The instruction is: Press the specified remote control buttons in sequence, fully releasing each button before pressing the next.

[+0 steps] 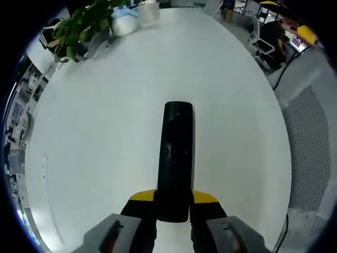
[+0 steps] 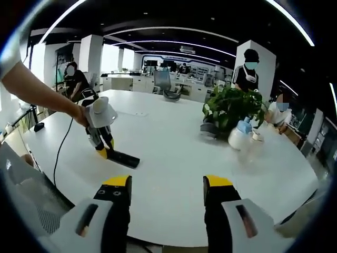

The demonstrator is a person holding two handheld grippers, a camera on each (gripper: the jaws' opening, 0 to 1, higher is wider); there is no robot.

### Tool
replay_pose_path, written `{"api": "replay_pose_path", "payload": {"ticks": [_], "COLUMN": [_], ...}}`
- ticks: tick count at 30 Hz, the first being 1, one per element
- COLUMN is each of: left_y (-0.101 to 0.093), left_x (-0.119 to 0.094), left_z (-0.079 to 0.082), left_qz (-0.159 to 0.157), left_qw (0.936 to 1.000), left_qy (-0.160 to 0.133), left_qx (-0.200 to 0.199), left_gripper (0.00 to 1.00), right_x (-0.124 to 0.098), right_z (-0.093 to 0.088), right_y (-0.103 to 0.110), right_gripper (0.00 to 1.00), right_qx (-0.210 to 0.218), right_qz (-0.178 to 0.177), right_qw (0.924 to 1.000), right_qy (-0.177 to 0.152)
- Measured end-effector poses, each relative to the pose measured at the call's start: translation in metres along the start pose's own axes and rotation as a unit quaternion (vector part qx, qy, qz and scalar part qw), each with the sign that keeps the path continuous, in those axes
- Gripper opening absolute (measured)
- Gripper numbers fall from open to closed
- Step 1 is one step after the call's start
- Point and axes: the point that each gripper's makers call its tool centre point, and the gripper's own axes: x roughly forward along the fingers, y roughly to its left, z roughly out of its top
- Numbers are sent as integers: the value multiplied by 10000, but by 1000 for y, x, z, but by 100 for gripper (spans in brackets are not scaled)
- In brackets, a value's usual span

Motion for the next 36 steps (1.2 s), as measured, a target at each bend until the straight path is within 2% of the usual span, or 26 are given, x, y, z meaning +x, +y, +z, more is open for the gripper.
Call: {"api": "replay_pose_path", "payload": {"ticks": [5,8,36], "left_y": [-4,-6,-34], "left_x": [0,0,-3], "left_z": [0,0,-6], "left_qz": [-12,-12,-57], "left_qw": [10000,10000,10000], "left_qy": [10,9,47], "left_qx": [29,26,62], "left_gripper": [22,22,22], "right_x": [-1,-1,-2], "right_z": [2,1,6], "right_y": [-6,-3,-3], "right_gripper": [70,67,74], "right_qx": [18,63,247], "right_qz": [-160,-87,-45], "right_qw": [9998,9999,9995], "right_qy": [-71,-45,-202]}}
